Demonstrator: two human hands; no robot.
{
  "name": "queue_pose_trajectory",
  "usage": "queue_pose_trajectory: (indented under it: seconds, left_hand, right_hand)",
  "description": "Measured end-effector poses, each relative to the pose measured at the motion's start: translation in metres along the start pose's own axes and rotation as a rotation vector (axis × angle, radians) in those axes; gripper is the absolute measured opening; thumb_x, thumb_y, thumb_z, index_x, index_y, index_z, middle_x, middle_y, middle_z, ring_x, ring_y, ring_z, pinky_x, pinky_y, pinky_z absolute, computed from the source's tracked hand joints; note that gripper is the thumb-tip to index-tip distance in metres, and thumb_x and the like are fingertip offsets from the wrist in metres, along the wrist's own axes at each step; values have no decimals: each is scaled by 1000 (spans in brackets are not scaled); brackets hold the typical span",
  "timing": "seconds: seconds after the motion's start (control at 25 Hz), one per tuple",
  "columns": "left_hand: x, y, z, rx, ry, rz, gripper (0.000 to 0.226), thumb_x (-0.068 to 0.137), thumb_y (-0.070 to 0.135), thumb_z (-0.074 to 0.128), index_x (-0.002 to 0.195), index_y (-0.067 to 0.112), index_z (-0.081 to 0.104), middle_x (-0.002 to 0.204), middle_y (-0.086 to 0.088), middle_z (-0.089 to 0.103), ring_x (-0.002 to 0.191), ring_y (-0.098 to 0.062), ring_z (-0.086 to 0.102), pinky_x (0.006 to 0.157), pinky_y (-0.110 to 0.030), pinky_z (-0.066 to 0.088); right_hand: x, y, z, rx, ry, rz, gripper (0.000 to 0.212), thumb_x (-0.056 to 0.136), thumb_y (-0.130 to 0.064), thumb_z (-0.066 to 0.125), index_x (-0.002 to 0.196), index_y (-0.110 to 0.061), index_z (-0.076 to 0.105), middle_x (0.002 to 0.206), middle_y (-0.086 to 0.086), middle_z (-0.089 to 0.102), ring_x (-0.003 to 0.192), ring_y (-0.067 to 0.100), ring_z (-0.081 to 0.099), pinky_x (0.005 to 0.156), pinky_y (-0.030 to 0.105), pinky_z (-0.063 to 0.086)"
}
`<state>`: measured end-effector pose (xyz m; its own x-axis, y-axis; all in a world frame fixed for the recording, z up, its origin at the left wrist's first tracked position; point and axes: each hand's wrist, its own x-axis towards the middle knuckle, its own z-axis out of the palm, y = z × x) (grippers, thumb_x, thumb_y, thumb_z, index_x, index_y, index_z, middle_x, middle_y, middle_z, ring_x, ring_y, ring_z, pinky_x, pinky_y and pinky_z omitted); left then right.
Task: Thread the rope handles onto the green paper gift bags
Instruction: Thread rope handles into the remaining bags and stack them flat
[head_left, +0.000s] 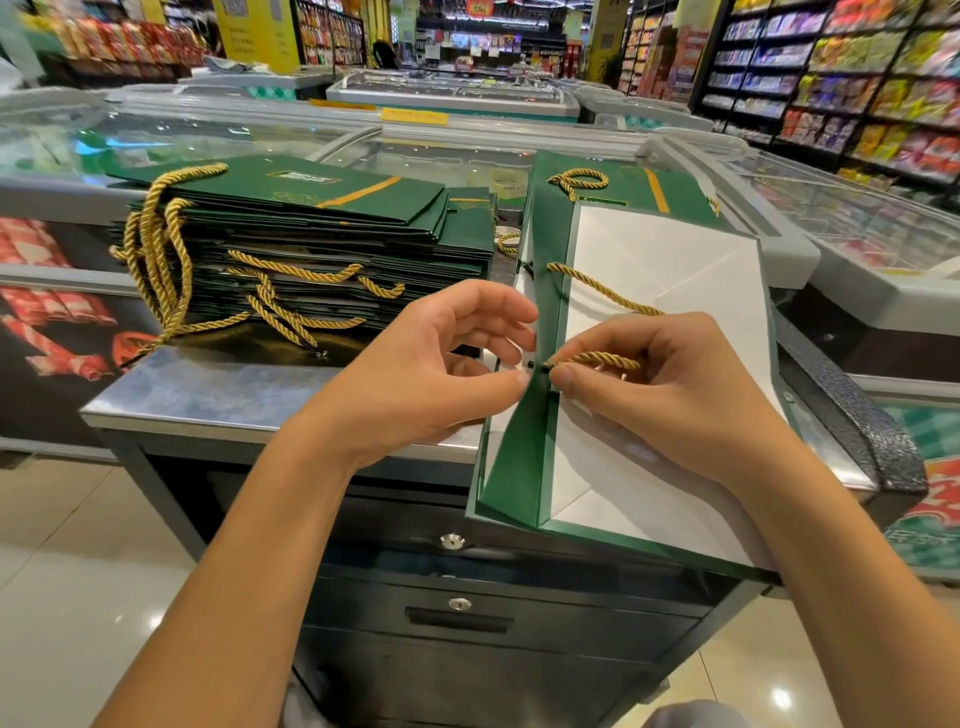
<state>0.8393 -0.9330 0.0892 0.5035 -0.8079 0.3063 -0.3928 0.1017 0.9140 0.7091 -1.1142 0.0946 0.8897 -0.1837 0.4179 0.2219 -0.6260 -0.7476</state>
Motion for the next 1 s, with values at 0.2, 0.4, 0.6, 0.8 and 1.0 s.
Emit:
queue_pose_trajectory:
  seconds: [0.2, 0.4, 0.6, 0.8, 1.0]
  left_hand:
    - [1, -1, 3, 81, -1, 44, 39, 82, 14, 71, 120, 18, 61, 107, 2, 66, 101, -17, 63, 87, -34, 56]
    - [0, -1, 6, 139, 2, 61, 38, 84, 17, 74, 120, 18, 62, 111, -3, 65, 104, -18, 62, 87, -45, 55]
    - [-1, -5, 8, 203, 80, 57, 32, 85, 14, 77, 114, 23, 67, 107, 3, 64, 105, -13, 61, 87, -40, 56]
    - [0, -6, 13, 244, 165, 51, 11, 86, 21, 76, 94, 28, 75, 106, 2, 59, 98, -13, 62, 85, -37, 58]
    - [0, -4, 16, 303, 136, 37, 8, 92, 19, 70, 91, 27, 70, 108, 2, 55, 105, -7, 58, 89, -31, 58]
  right_hand:
    - [0, -10, 4, 179, 5, 139, 32, 92, -31, 69, 77, -3, 75, 59, 33, 50, 40, 31, 36, 39, 31, 25]
    - [6, -18, 9, 144, 39, 222, 42, 87, -43, 72, 66, -6, 74, 46, 8, 56, 31, 12, 39, 36, 17, 28]
    - [7, -19, 12, 208, 77, 268, 36, 92, -28, 72, 69, 0, 72, 44, 2, 55, 33, 11, 36, 38, 18, 28]
    - [6, -17, 14, 162, 93, 239, 31, 93, -24, 71, 68, -5, 73, 47, 4, 59, 39, 17, 43, 40, 27, 36]
    - [7, -15, 15, 59, 124, 175, 29, 90, -29, 73, 67, -12, 72, 54, 8, 63, 42, 16, 52, 43, 30, 45]
